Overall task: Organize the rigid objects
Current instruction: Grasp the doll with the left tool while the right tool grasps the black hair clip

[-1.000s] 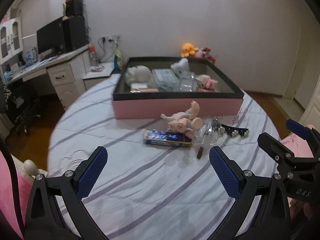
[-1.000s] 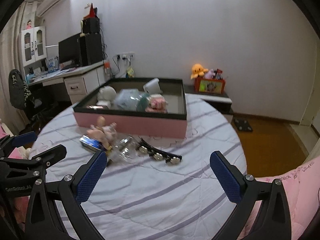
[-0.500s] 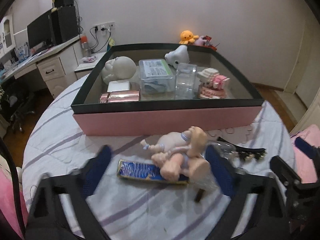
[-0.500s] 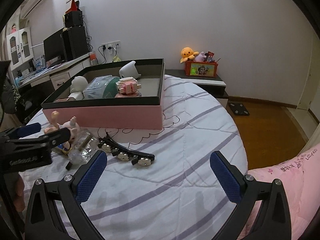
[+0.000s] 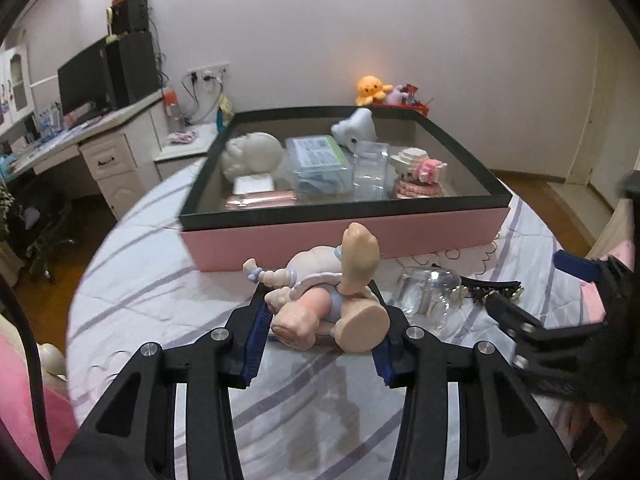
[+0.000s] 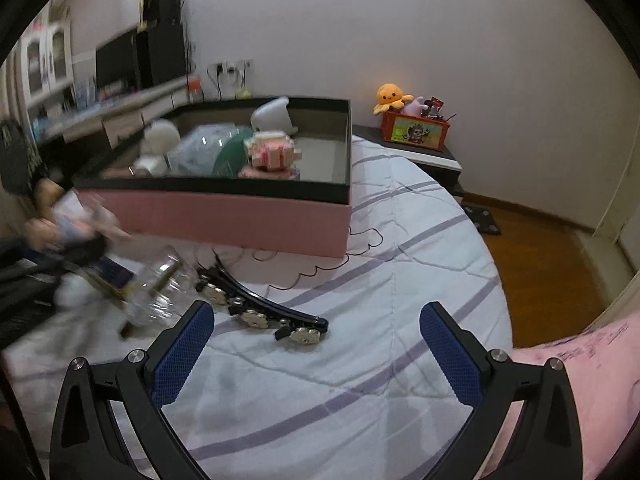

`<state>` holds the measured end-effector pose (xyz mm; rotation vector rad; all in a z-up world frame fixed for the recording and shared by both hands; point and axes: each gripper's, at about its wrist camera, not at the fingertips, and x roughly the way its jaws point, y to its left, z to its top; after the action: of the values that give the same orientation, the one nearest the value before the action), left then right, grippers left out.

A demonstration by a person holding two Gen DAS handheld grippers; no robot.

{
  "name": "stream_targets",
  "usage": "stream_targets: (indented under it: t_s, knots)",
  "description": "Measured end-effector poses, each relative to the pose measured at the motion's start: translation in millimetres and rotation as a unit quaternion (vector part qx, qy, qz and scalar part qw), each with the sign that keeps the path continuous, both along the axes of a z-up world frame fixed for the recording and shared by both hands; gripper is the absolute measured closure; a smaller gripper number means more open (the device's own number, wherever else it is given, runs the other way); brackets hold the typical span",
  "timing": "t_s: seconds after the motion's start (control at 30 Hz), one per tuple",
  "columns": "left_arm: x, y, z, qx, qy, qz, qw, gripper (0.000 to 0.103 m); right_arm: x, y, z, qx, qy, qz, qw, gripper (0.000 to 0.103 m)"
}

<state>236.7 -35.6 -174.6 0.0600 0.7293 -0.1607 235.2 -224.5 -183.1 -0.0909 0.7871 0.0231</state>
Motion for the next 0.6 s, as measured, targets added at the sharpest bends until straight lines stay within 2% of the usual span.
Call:
stream_targets:
  t_s: [0.07,0.23,0.33,0.4,0.43,0.5,0.6]
  knots:
    - [-2.3,5.9,1.7,0.0,0.001,0.005,1.0,0.058,10.6,2.2,-6.5,-0.012,0.019,0.011,1.0,0.0]
    - [-7.5,11.9,2.1,-0.006,0.003,0.01,0.9999,0.058,32.2,14.2,-20.4,-0.005,0.067,0.079,0.995,0.002]
    - [-11.3,11.8,1.7,-0.01,0.005,0.006,0.9999,0.058,34.3,18.3,-19.2,0.006,0.067,0.105,0.992,0.022]
    - [-14.4,11.4,2.2,-0.011,0.005,0.003,0.9999,0.058,31.5,22.4,-17.3,0.004,0.06,0.116,0.991,0.046]
    - [-16.1,11.3,2.7,-0.011,0.005,0.001,0.9999,0.058,29.3,26.3,-16.6,0.003,0.059,0.124,0.991,0.052]
    - [-19.2,10.8,3.4,-0.012,0.004,0.001,0.9999,0.058,23.6,32.9,-15.8,0.001,0.057,0.135,0.989,0.072]
    - [-24.4,12.4,4.8,-0.015,0.002,0.0,0.9999,0.058,14.2,36.3,-14.4,0.0,0.052,0.132,0.99,0.079]
